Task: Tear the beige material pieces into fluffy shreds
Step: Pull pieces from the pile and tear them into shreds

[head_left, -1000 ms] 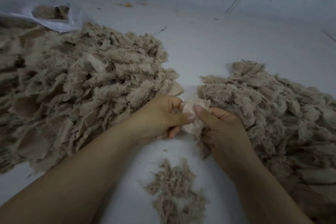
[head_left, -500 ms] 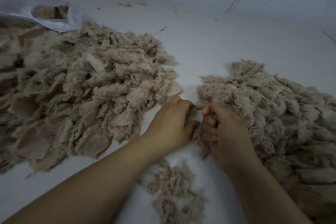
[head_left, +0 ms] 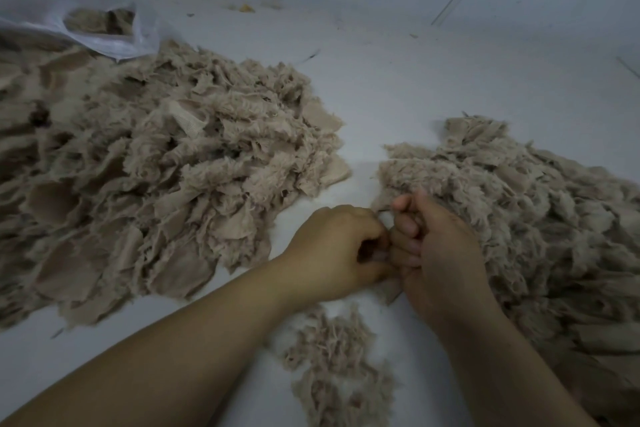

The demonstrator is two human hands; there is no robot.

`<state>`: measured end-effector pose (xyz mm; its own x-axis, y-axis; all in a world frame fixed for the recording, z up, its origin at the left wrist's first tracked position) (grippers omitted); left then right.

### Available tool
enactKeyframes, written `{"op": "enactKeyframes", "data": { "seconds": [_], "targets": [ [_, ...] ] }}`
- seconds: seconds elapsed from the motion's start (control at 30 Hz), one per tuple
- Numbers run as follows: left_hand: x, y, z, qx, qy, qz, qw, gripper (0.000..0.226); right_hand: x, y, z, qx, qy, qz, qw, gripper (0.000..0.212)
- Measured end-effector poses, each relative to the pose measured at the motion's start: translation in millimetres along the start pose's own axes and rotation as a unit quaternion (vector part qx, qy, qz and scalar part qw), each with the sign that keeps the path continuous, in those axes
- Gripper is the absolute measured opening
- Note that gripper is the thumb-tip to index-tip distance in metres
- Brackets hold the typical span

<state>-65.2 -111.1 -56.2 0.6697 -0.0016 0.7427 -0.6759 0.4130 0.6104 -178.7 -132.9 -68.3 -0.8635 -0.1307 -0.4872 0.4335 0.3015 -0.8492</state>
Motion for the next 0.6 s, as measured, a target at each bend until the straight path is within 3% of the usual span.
{"op": "enactKeyframes", "data": {
  "seconds": [0.07, 0.17, 0.33, 0.5, 0.6],
  "targets": [
    [0.6, -5.3, 1.1, 0.019, 0.009, -0.047, 0.999, 0.016, 0.4, -0.2, 1.3, 0.003, 0.003, 0.007, 1.000, 0.046],
    [6.1, -13.3, 0.3, 0.094, 0.029, -0.188, 0.977, 0.024, 2.8, 0.6, 2.5, -0.002, 0.015, 0.009, 1.000, 0.041],
    [9.6, -12.7, -1.5, 0.125, 0.022, -0.269, 0.955, 0.021, 5.1, 2.3, 4.4, -0.015, 0.039, 0.033, 0.999, 0.031],
    [16.0, -19.8, -4.4, 0.129, 0.034, -0.374, 0.918, 0.020, 8.5, 0.9, 5.9, -0.024, 0.060, 0.069, 0.996, 0.025],
    [19.5, -28.0, -5.8, 0.145, 0.077, -0.458, 0.874, 0.016, 10.4, 0.9, 6.8, -0.027, 0.076, 0.065, 0.995, 0.026]
  ]
}}
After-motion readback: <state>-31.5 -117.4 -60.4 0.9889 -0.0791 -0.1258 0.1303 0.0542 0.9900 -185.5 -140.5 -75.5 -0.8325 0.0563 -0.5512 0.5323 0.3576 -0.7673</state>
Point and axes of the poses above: each hand's wrist, its own z-axis towards the middle knuckle, its own x-axis out of the back of the hand, y = z × x, the point moved 5 cm from there along z, towards the middle knuckle, and after that the axes turned 2 degrees about -x, right-handed, at the moved point
